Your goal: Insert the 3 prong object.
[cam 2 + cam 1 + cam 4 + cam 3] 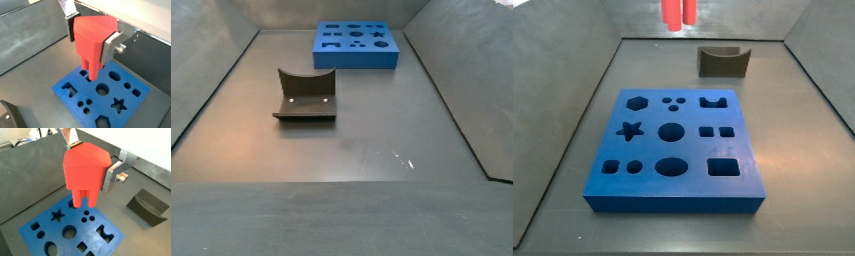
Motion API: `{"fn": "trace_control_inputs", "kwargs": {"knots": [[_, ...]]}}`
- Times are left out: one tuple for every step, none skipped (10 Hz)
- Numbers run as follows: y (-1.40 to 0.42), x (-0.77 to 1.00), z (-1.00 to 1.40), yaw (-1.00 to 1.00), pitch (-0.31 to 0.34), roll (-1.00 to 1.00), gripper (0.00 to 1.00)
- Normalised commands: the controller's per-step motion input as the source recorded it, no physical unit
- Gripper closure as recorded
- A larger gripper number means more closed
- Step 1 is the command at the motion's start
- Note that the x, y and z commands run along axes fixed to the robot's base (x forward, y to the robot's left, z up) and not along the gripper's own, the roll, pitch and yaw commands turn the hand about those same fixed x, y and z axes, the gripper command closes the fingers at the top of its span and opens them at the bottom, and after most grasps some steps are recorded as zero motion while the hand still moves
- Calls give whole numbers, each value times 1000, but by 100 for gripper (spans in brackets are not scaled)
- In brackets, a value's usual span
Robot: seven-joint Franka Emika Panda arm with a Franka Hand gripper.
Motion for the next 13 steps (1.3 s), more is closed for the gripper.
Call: {"fn": "trace_control_inputs", "kwargs": {"knots": [[300,0,-251,54,0,0,100],[363,-80,-700,89,-117,301,100],[397,-137,-714,151,-130,294,100],[357,-151,-769,163,-133,260,100],[154,-86,-926,0,-81,199,100],[117,-57,-1000,6,-129,47,100],[0,0,-831,206,-154,-93,100],[0,94,-903,551,0,-97,100],[0,189,-811,746,100,-40,100],[0,303,-526,597,181,173,100],[0,297,-306,471,147,327,100],[0,297,-497,131,151,227,100],[0,20,-454,-3,44,23,100]]}}
